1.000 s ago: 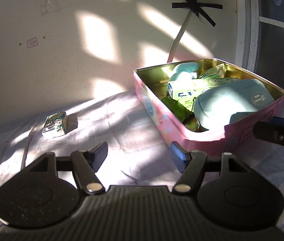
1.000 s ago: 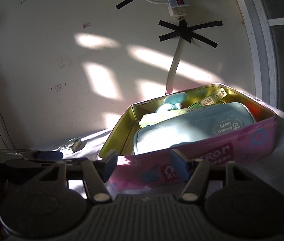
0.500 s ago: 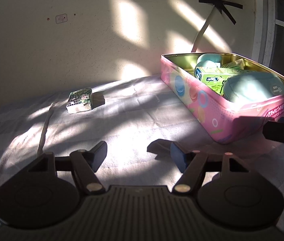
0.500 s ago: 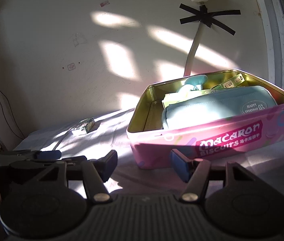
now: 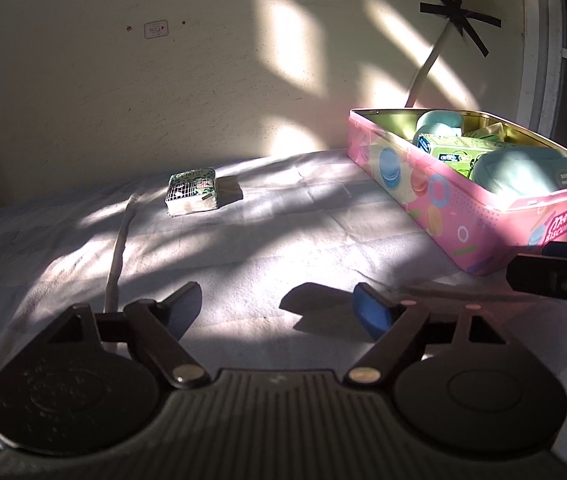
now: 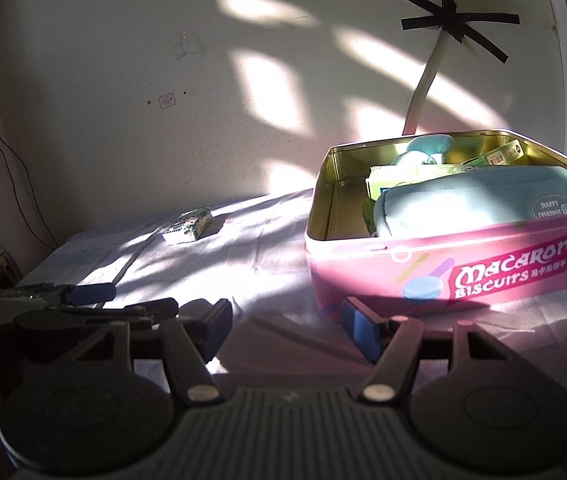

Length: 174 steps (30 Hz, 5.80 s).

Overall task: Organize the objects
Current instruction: 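Move both grippers toward the white birdcage-print packet, then close the right gripper on the birdcage-print packet, then lift the packet with the right gripper and carry it toward the tin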

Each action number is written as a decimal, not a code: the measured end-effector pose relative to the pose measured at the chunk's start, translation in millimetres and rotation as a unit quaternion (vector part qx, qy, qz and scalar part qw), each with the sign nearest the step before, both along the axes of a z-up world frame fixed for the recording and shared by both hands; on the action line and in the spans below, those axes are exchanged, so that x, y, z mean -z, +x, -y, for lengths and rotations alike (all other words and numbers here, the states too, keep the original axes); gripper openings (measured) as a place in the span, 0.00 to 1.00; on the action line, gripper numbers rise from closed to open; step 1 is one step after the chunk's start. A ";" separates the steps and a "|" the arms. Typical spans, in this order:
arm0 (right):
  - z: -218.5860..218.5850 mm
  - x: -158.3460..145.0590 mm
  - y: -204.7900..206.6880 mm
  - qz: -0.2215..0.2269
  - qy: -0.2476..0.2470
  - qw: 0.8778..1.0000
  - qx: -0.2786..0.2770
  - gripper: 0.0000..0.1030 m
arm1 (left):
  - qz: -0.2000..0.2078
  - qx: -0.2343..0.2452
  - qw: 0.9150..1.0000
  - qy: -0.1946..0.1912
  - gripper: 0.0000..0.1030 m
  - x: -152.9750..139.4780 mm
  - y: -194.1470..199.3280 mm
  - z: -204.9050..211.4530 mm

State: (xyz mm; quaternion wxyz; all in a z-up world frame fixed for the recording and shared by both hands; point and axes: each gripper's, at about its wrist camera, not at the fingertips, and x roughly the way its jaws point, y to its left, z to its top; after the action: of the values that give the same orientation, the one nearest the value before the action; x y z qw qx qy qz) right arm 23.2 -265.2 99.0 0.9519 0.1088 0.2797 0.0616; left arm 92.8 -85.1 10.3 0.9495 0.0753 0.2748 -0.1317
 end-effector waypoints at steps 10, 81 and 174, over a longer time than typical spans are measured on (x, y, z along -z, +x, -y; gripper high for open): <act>-21.8 1.3 8.9 -0.010 -0.014 1.000 -0.019 0.61 | 0.000 -0.011 1.000 -0.011 0.88 2.1 4.0 -18.4; -165.2 16.6 106.0 -0.010 -0.083 0.984 -0.159 0.64 | -0.013 -0.167 0.985 -0.037 0.92 5.7 75.2 -145.2; 11.7 25.5 -50.9 -0.019 -0.079 0.993 -0.085 0.65 | -0.114 0.158 0.978 -0.079 0.87 6.3 0.7 44.9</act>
State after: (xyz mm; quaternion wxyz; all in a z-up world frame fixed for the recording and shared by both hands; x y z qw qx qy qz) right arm -27.7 -276.9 73.5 0.9432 0.0107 0.3103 0.1179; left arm 93.5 -130.0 4.0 0.8818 0.0271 0.3549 -0.3094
